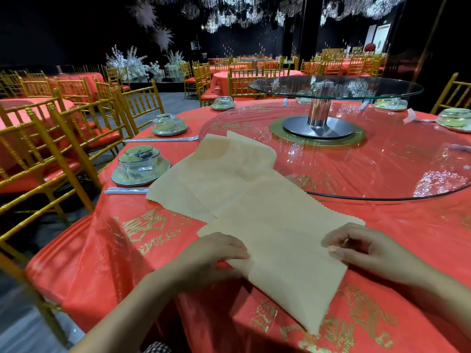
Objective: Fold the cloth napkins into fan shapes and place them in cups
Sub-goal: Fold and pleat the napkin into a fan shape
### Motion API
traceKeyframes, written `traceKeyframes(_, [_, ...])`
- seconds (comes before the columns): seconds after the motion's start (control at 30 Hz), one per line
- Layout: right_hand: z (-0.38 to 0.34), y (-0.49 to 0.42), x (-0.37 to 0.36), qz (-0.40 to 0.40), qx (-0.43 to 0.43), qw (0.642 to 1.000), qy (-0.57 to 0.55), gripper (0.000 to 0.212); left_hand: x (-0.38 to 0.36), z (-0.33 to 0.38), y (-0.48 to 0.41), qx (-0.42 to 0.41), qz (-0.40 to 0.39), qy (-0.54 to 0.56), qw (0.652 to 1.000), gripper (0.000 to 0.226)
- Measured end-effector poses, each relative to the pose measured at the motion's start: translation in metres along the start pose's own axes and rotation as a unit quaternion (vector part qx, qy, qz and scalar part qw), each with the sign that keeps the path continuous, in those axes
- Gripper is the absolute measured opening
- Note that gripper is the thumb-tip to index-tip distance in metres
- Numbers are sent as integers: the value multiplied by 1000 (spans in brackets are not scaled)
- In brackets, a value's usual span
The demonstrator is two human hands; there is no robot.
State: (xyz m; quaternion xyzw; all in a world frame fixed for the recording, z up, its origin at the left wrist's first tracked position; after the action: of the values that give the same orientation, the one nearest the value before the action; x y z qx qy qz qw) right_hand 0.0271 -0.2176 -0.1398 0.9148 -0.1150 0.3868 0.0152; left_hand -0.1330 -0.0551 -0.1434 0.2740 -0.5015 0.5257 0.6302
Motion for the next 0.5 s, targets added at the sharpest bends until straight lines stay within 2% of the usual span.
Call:
traceKeyframes(0.07, [10, 5, -3, -29, -11, 999, 21, 21, 1, -5, 2, 15, 14, -13, 1000, 33])
traceKeyframes(0.23, [4, 2, -11, -125, -8, 981, 148, 47, 0, -17, 0, 53, -8, 18, 998, 31])
traceKeyframes(0.37, [-4, -3, -8, -109, 11, 960, 259, 36, 5, -16, -1, 63, 4, -33, 997, 25])
traceKeyframes(0.5, [-10, 4, -7, -76, 31, 958, 275, 21, 7, -15, 0, 81, 27, -55, 995, 25])
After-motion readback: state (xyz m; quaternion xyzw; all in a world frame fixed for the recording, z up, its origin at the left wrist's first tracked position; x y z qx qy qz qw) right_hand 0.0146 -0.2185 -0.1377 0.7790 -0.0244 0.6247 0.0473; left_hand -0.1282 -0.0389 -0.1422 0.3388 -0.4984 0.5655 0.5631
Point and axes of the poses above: each hand's wrist, its own y-axis away from the middle knuckle, its own x-axis out of the back of the hand, z = x × y, the point moved 10 cm from there along -y, towards the middle knuckle, and after that the axes turned 14 degrees about -z, right-handed, at the moved point
